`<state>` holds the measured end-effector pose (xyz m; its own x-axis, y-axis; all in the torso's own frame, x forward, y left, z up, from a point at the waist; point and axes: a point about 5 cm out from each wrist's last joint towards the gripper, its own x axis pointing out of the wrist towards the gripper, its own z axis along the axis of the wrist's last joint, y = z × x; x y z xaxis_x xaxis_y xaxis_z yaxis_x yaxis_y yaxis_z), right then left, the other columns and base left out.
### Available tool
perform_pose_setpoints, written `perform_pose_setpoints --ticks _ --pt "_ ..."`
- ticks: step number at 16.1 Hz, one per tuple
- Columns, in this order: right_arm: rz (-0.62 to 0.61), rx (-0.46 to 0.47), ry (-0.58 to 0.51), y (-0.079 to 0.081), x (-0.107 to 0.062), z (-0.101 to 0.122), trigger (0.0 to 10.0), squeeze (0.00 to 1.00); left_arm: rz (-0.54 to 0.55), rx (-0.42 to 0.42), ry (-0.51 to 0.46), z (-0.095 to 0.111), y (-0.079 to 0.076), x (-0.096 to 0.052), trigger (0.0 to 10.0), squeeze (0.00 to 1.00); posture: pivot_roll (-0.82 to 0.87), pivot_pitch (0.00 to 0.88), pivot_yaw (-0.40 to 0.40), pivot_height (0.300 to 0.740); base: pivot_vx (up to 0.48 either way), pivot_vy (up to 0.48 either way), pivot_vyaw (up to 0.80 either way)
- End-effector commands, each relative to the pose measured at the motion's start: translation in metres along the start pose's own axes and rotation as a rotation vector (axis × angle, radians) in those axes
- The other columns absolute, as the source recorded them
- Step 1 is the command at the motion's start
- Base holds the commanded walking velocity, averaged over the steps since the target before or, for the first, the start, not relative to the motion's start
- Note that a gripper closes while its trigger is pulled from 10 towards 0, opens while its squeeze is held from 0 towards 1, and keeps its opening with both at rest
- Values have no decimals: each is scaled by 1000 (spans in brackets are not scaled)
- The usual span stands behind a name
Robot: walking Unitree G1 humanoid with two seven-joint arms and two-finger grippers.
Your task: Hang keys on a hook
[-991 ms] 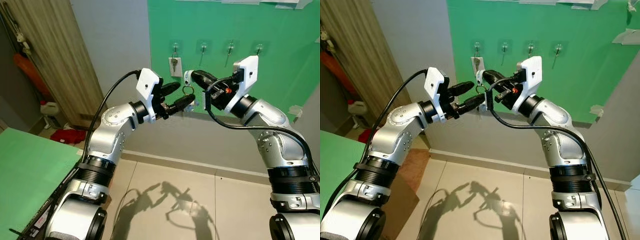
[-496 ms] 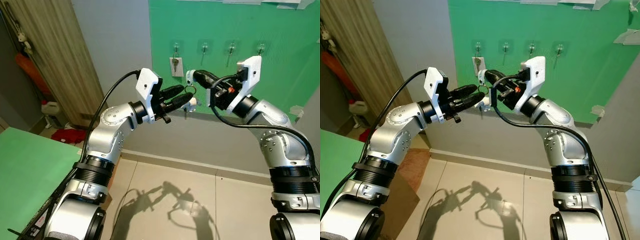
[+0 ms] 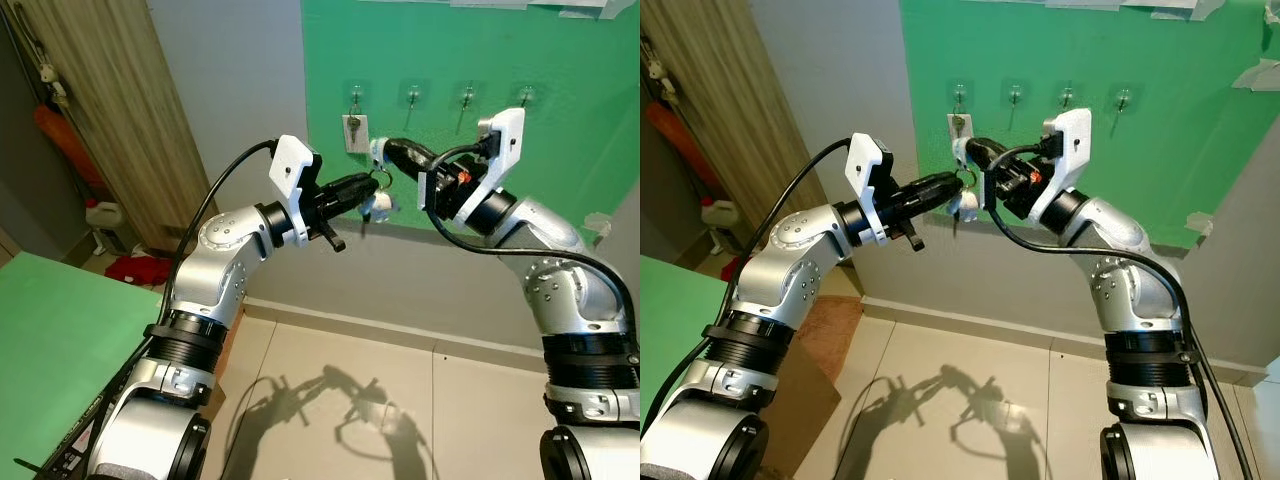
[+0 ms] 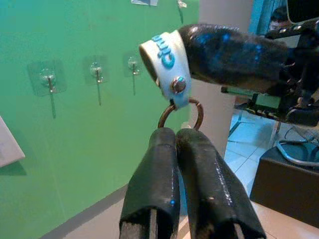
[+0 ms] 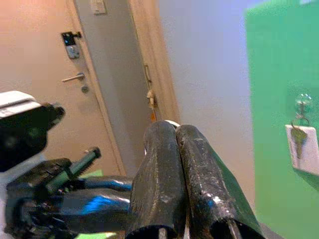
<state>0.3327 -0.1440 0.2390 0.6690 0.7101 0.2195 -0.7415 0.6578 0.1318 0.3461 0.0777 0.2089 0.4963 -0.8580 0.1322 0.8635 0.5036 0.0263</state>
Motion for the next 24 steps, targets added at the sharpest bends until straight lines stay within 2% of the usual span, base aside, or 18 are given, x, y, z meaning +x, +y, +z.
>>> perform_pose_setpoints --ticks 1,2,5,6,7,15,16,17,18,24 --pt "26 -12 -16 4 0 7 0 0 16 9 6 1 4 -4 8510 0 -212 0 110 740 0 0 0" --pt "24 -13 -9 3 -1 6 0 0 17 12 6 2 4 -4 10000 0 -211 0 111 740 0 0 0" --pt "11 -14 8 1 -3 3 0 0 78 56 17 2 9 -4 10000 0 -212 0 111 740 0 0 0" --pt "11 -14 9 1 -3 3 0 0 90 59 19 2 11 -4 10000 439 -212 0 111 740 0 0 0" --pt "13 -13 10 2 -3 3 0 0 108 60 25 2 13 -5 10000 1000 -212 0 110 740 0 -326 0" --pt "38 -2 25 7 -3 0 0 0 94 48 18 1 12 -4 10000 1000 -213 0 113 740 0 -294 0" --pt "45 2 30 9 -3 -1 0 0 85 45 13 1 11 -4 10000 184 -213 0 112 740 0 -289 0" --pt "48 4 32 9 -3 -2 0 0 81 42 11 1 11 -4 10000 184 -213 0 113 740 0 -289 0" --pt "51 10 34 10 -3 -2 0 0 72 40 10 2 10 -3 10000 0 -212 0 113 740 0 0 0" --pt "63 41 37 10 -2 -4 0 0 51 32 -8 4 9 -3 10000 0 -212 0 111 740 0 0 0"
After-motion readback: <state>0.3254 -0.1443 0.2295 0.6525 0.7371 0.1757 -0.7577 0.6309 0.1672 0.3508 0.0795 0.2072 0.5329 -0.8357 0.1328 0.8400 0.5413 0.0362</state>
